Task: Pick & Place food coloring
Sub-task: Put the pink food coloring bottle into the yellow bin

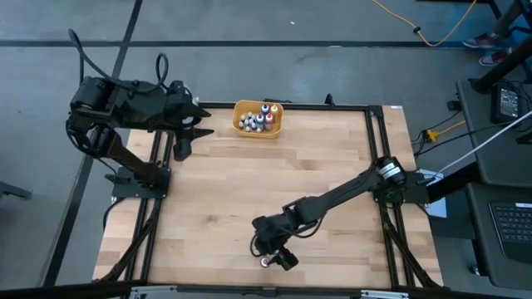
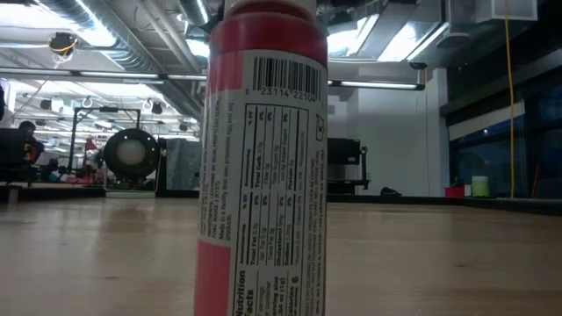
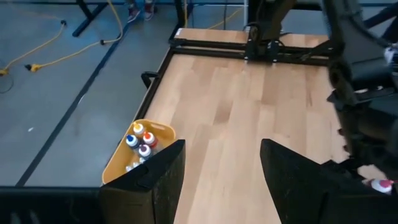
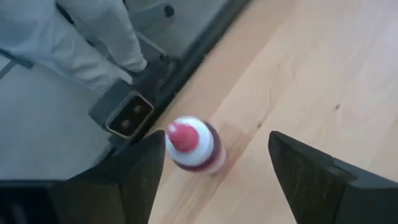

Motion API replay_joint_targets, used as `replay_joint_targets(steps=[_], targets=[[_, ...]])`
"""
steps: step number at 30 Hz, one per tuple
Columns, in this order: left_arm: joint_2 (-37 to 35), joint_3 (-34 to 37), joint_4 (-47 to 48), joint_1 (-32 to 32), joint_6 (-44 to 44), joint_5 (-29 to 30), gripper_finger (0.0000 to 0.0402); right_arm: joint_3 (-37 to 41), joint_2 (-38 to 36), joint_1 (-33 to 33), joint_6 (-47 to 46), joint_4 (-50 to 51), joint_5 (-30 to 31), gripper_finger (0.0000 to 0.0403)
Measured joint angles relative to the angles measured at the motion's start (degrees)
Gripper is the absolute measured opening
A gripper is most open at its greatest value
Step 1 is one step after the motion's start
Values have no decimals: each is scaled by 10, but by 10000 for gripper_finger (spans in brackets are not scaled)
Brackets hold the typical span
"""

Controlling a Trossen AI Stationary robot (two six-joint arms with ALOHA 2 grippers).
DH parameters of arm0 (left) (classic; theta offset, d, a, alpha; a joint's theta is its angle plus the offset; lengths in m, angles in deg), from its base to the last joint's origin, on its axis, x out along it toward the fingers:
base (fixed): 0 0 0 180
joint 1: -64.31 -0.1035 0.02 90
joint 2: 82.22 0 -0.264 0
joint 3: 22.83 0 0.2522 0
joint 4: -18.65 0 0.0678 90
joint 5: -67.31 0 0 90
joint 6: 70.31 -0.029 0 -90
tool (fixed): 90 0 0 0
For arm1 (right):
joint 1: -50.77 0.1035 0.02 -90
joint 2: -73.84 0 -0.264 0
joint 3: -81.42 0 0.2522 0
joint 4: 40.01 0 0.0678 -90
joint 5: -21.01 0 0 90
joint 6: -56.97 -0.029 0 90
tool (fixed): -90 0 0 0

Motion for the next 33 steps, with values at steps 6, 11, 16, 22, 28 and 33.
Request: replay_joint_targets(steps=[6, 11, 16, 22, 28, 33], targets=[[-12, 0, 0, 24, -10, 0, 203, -2, 26, 8, -59, -16, -4, 287], [-23, 0, 0, 37, -11, 5, 203, -1, 31, 14, -88, -34, 0, 287], [-30, 0, 0, 43, -11, 15, 203, -10, 34, 16, -72, -19, 8, 287], [-31, 0, 0, 43, -11, 16, 203, -11, 33, 17, -75, -22, 13, 287], [-31, 0, 0, 43, -11, 16, 203, -11, 33, 18, -90, -21, 31, 287], [-31, 0, 0, 43, -12, 23, 203, -9, 40, 19, -91, -16, 28, 287]])
